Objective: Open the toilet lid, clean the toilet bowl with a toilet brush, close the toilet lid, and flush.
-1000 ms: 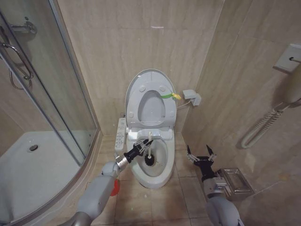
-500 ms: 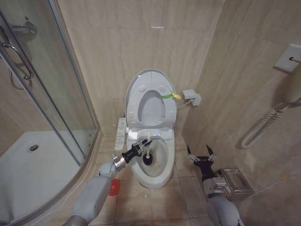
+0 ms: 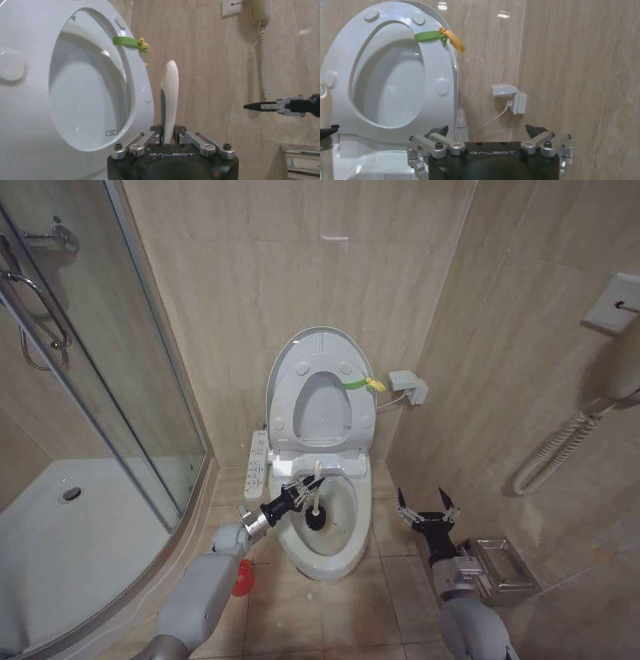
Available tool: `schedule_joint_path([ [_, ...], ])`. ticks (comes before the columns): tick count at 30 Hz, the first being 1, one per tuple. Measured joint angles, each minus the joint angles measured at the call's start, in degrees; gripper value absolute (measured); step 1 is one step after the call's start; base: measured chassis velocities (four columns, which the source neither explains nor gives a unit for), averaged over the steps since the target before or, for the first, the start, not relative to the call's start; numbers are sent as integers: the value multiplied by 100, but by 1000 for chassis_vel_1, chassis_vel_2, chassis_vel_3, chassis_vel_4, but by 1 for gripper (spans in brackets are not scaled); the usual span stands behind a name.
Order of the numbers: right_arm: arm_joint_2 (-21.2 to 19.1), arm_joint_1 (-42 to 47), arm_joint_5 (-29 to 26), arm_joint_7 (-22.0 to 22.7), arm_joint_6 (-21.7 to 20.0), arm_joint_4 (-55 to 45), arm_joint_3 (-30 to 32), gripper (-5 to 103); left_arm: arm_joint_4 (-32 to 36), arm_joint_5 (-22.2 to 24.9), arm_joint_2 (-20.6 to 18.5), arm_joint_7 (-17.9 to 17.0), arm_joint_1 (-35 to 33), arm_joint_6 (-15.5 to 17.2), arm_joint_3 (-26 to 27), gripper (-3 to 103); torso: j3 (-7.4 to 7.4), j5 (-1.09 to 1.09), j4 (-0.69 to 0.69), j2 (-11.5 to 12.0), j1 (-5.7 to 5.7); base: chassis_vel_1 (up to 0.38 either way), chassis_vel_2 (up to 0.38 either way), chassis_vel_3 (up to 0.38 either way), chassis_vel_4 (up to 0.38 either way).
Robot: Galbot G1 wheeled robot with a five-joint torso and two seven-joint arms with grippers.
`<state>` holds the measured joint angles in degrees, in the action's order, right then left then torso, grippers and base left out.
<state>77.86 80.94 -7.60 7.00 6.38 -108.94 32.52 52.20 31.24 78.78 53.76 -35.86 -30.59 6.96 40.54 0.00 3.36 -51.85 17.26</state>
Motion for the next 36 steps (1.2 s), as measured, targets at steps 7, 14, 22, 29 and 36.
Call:
schedule_joint_path([
  [7,0,0,0,0,0,0,0,100,-858,107,182,149,318,-170,17,16,0,0,-1,0,0,0,0,0,0],
  [14,0,0,0,1,0,0,0,100,-1825,308,347,317,574,-253,8,16,0,0,0,0,0,0,0,0,0],
  [22,0,0,0,0,0,0,0,100,-2513,134,384,467,693,-359,-5,16,0,0,-1,0,0,0,0,0,0],
  [29,0,0,0,0,0,0,0,100,-2616,-125,413,482,587,-398,-51,16,0,0,-2,-1,0,0,0,0,0],
  [36,0,0,0,0,0,0,0,100,-2484,-166,454,483,506,-395,-63,16,0,1,-1,-1,0,0,0,0,0],
])
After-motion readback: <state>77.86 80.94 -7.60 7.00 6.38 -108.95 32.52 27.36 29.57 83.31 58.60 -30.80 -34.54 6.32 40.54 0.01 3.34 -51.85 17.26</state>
